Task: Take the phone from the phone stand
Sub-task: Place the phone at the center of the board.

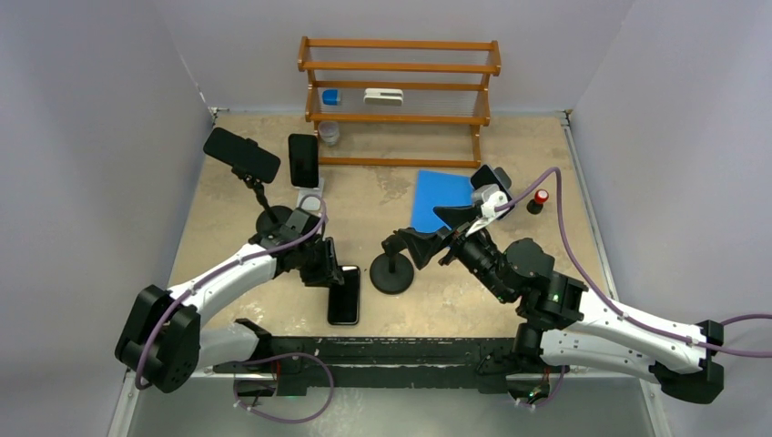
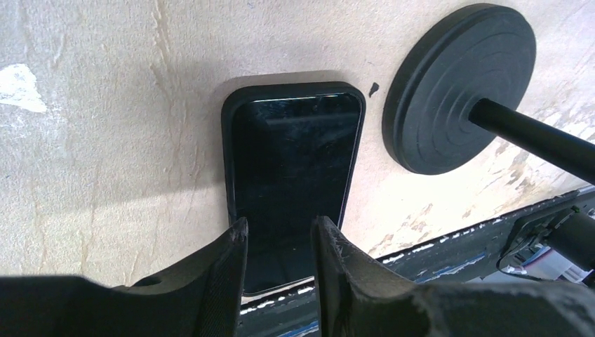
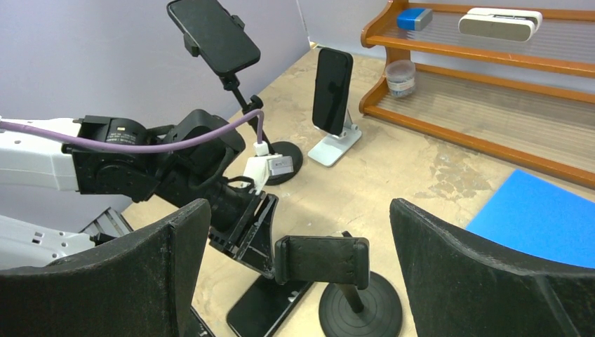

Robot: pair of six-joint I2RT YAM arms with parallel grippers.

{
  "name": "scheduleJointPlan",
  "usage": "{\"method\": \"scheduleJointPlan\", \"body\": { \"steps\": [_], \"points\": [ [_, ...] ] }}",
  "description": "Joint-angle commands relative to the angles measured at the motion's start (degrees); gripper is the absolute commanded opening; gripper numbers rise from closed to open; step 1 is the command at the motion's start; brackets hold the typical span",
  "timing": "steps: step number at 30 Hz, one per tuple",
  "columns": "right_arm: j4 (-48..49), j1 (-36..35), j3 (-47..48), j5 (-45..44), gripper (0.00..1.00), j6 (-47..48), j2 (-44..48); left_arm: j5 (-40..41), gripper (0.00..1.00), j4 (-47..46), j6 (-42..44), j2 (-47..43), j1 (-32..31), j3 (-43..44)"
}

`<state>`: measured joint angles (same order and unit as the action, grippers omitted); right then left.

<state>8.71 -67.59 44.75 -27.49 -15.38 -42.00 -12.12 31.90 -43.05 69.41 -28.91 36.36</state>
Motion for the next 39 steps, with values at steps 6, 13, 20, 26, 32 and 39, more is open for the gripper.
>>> {"method": "scheduleJointPlan", "body": {
  "steps": [6, 13, 20, 26, 32, 39],
  "points": [
    [1.0, -0.2, -0.1, -0.8, 0.99, -0.2, -0.2, -3.9, 0.33, -1.1, 0.5, -1.8, -0.8, 2.3],
    [1.3, -0.2, -0.5, -1.0, 0.99, -0.6, -0.6, -2.1, 0.10, -6.5, -5.1, -1.1, -14.9, 0.3],
    [1.3, -0.2, -0.5, -0.9, 0.99, -0.7, -1.1, -0.7, 0.00, -8.6, -8.3, 0.3, -17.5, -3.0],
    [0.9, -0.2, -0.4, -0.9, 0.99, -0.7, -1.3, -0.3, 0.00, -8.7, -8.8, 0.1, -17.6, -5.8],
    [1.0, -0.2, -0.5, -1.0, 0.99, -0.9, -1.5, 0.2, 0.00, -9.5, -9.7, -1.6, -17.6, -7.9],
    [0.9, -0.3, -0.4, -1.0, 0.99, -1.1, -1.9, 0.6, 0.00, -11.8, -10.0, 1.9, -17.6, -10.3]
  ]
}}
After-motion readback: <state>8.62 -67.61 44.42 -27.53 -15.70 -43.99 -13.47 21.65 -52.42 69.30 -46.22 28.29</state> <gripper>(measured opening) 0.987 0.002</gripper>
